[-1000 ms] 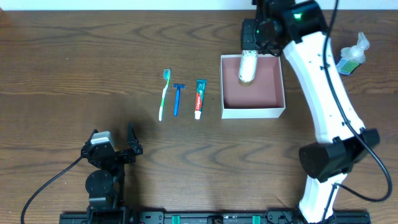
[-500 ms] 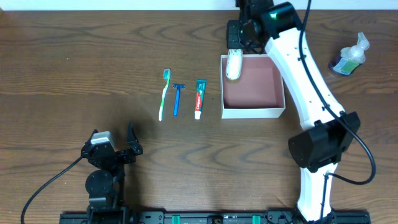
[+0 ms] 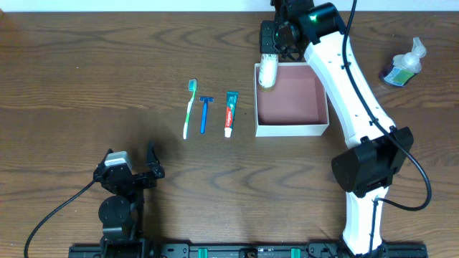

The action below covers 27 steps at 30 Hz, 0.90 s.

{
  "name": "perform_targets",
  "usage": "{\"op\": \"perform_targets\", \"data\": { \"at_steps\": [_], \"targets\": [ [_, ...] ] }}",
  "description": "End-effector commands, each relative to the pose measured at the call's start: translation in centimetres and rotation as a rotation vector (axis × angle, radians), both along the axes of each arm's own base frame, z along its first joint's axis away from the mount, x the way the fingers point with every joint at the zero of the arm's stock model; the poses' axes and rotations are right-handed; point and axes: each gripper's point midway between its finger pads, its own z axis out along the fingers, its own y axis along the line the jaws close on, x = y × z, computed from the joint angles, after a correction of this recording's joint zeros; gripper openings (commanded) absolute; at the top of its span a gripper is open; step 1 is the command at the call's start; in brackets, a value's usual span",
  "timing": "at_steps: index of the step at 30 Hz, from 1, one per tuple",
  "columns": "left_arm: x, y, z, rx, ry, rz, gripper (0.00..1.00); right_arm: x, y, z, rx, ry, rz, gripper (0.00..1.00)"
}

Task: Pack container
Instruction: 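Carry the tube left and lower it into the box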

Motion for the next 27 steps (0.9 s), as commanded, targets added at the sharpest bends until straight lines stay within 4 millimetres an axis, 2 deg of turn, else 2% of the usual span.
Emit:
{"op": "perform_targets", "data": {
  "at_steps": [1, 10, 27],
  "targets": [
    [-0.2, 0.5, -1.9, 0.002, 0.056, 0.03, 0.98, 0.2, 0.3, 0.7, 0.007, -0.022, -0.011, 0.01],
    [-0.2, 0.5, -1.9, 0.002, 0.056, 0.03, 0.98, 0.3, 0.4, -0.7, 0.002, -0.01, -0.012, 0.01],
    [-0.2, 0.5, -1.9, 0.002, 0.056, 0.03, 0.98, 0.5, 0.4, -0.6, 0.004, -0.017, -0.011, 0.12]
  ]
}}
